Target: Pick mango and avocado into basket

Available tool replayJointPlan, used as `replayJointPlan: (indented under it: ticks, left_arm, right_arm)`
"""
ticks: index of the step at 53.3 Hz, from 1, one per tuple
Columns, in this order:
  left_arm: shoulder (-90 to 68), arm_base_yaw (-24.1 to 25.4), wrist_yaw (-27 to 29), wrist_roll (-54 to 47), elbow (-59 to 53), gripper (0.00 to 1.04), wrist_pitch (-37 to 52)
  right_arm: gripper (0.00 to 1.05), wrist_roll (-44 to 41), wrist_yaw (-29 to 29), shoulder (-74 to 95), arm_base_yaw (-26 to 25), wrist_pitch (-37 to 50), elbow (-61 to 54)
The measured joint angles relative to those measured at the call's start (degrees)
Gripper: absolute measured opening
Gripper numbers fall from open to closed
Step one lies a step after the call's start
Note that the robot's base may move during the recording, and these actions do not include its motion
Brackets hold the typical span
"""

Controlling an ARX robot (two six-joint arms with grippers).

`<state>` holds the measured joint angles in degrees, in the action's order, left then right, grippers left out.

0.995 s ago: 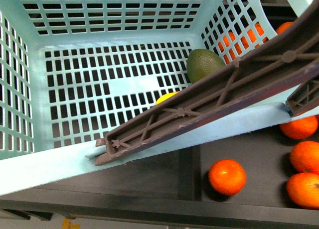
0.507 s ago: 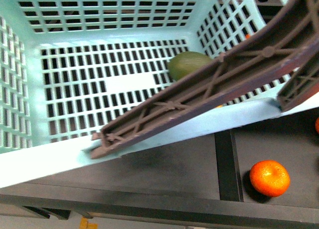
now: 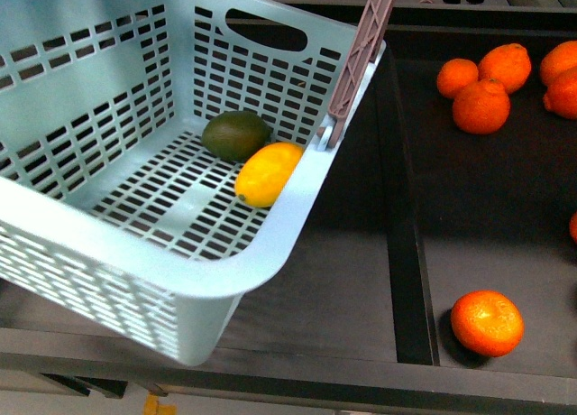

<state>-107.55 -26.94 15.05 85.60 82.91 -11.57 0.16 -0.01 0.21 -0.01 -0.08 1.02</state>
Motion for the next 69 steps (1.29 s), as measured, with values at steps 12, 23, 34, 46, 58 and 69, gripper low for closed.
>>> replayJointPlan:
  ticks: [12,23,34,46,58,69]
  left_arm:
    - [-11.1,4.2,-0.7,8.0,9.3,0.13,0.4]
    - [-18.2,7.3,-1.7,5.9,9.9,0.13,4.8]
    - [-15.5,8.3,-3.3,7.5,2.5,0.13,8.3]
    - [-12.2,8.7,-4.8,8.6,-2.5,0.30,9.7]
    - [-2.9,8.7,-3.6,11.0,-9.0,0.86,6.1]
    - [14.2,8.9,1.8,11.8,-17.8,0.96,-2.2]
  right_arm:
    - [0.96,0.0,0.0,0.0,0.0,0.0,0.0]
    - [0.96,0.0,0.0,0.0,0.0,0.0,0.0]
    - [0.96,0.0,0.0,0.0,0.0,0.0,0.0]
    - [0.96,0.0,0.0,0.0,0.0,0.0,0.0]
    - [0.96,0.0,0.0,0.0,0.0,0.0,0.0]
    - [0.96,0.0,0.0,0.0,0.0,0.0,0.0]
